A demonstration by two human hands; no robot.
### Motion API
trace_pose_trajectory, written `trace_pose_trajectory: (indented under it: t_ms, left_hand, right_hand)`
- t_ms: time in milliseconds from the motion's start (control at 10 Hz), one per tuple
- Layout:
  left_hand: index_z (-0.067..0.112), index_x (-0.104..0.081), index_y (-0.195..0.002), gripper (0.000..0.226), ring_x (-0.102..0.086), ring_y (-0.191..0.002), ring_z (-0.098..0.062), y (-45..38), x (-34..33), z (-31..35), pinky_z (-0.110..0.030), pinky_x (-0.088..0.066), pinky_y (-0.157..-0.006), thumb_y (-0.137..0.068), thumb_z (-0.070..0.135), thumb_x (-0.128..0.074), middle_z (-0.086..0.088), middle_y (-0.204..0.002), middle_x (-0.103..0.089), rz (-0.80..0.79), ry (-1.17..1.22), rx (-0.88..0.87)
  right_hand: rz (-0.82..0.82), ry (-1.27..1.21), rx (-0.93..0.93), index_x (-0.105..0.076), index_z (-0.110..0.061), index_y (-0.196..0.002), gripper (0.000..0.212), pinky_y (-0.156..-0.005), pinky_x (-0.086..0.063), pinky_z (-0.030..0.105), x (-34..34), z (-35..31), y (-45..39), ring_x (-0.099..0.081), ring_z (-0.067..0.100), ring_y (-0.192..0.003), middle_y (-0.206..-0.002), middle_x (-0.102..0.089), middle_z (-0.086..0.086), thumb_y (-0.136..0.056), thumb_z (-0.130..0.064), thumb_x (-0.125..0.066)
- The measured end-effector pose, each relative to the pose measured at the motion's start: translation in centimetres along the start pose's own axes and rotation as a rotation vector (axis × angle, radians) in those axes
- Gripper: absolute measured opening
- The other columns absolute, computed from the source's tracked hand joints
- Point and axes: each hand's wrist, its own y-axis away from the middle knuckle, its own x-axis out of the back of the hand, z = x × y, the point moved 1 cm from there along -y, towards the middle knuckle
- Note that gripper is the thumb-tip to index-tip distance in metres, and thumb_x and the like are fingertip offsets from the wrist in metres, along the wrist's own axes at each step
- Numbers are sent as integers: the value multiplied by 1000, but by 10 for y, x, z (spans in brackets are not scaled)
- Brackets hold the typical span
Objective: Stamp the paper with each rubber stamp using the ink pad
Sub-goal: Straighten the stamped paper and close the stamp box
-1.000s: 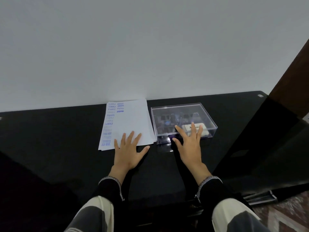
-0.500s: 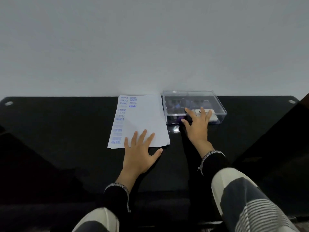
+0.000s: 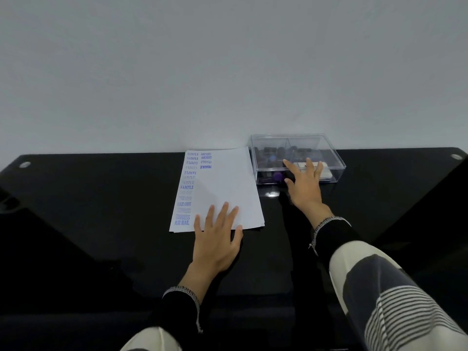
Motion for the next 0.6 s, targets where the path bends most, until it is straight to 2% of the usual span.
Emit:
trace_pose_trajectory:
  t_ms: [300, 500, 600]
  left_hand:
    - [35, -27, -147, 43, -3, -149, -19, -15, 14, -3, -51, -5, -117, -104, 35, -27, 9, -161, -11, -33, 71, 2]
    - [38, -37, -142, 40, -15, -146, -15, -17, 15, -11, -47, -10, -115, -103, 38, -31, 9, -157, -22, 39, 80, -9]
    - [35, -40, -141, 39, -21, -143, -13, -13, 11, -14, -46, -12, -114, -103, 38, -33, 7, -154, -29, 102, 118, -25]
  right_hand:
    - [-165, 36, -4, -22, -41, -149, 58, -117, -7, 49, 14, 2, -14, 21, 41, -142, -160, 4, 13, -101, -17, -44]
    - [-199, 15, 15, -15, -40, -151, 65, -115, -14, 52, 17, 4, -11, 26, 38, -141, -160, 12, 11, -100, -15, -46]
    - [-64, 36, 4, -9, -32, -153, 68, -118, -5, 51, 11, 1, 1, 15, 35, -145, -160, 9, 15, -99, -15, -47]
